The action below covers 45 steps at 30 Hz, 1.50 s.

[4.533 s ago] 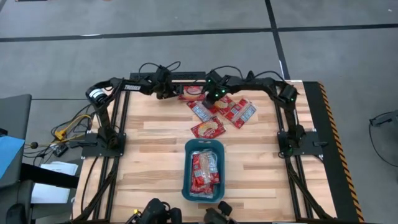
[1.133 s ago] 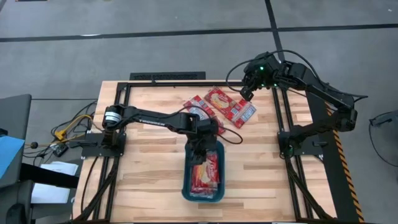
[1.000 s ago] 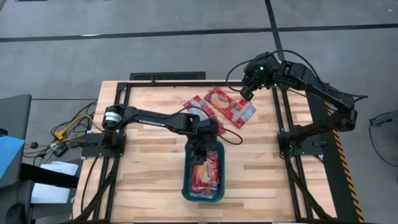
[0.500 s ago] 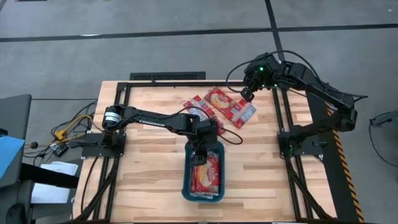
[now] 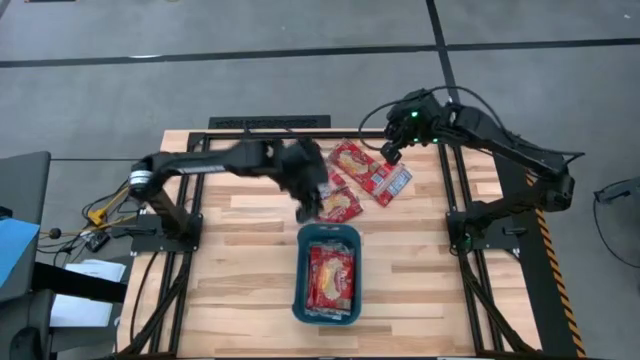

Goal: Sort popcorn bags into baskets
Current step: Put the red popcorn pack into the blue container

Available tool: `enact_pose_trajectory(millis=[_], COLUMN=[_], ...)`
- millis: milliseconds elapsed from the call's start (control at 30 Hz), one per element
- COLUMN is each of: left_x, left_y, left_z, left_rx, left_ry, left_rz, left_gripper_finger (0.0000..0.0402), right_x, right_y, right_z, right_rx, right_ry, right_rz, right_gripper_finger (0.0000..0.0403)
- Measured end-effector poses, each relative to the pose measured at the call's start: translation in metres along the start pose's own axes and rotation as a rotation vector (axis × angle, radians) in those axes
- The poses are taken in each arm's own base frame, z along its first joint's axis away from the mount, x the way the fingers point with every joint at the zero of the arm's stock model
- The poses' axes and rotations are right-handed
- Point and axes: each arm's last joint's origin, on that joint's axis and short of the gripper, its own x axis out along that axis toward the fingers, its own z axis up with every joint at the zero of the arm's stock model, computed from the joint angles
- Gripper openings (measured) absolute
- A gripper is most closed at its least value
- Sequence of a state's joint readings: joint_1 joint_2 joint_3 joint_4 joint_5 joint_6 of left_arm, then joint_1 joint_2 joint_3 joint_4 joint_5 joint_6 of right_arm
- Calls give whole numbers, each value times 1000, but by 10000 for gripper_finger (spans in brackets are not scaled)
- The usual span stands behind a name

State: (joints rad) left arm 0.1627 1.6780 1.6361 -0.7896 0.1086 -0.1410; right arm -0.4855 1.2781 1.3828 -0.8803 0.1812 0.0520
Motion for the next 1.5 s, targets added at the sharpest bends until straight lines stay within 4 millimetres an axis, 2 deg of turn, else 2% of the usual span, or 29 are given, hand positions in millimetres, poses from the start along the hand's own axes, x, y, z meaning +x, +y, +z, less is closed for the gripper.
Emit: enact_pose_trajectory(millis=[67, 133, 367, 533, 633, 767, 933, 1000, 1133, 1300, 1500], left_x=[-8, -7, 14, 18, 17, 16, 18, 25, 51, 77, 90], left_y=[20, 44, 135, 188, 209, 221, 223, 225, 235, 247, 254], left_z=[0, -5, -44, -74, -89, -101, -104, -105, -119, -129, -134], left_rx=[-22, -72, -250, -402, -446, -474, -479, -486, -559, -606, -627], left_ry=[-14, 4, 67, -34, -76, -92, -107, -99, -22, -8, -13], left_rz=[101, 110, 197, 159, 150, 153, 151, 140, 86, 75, 99], left_gripper_finger=[206, 206, 207, 207, 207, 207, 207, 207, 207, 207, 207], right_x=[16, 34, 88, 122, 141, 163, 182, 190, 203, 207, 207], right_y=[1, 3, 11, 18, 24, 33, 44, 49, 59, 69, 70], right_z=[-7, -16, -45, -50, -52, -52, -58, -63, -71, -76, -73], right_rx=[-4, -6, -28, -49, -51, -45, -58, -66, -70, -86, -83], right_ry=[5, 30, 163, 208, 214, 192, 211, 235, 271, 284, 255], right_rz=[-3, -6, -11, 7, 61, 146, 170, 177, 188, 201, 200], right_gripper_finger=[26, 29, 33, 30, 28, 27, 28, 25, 22, 28, 27])
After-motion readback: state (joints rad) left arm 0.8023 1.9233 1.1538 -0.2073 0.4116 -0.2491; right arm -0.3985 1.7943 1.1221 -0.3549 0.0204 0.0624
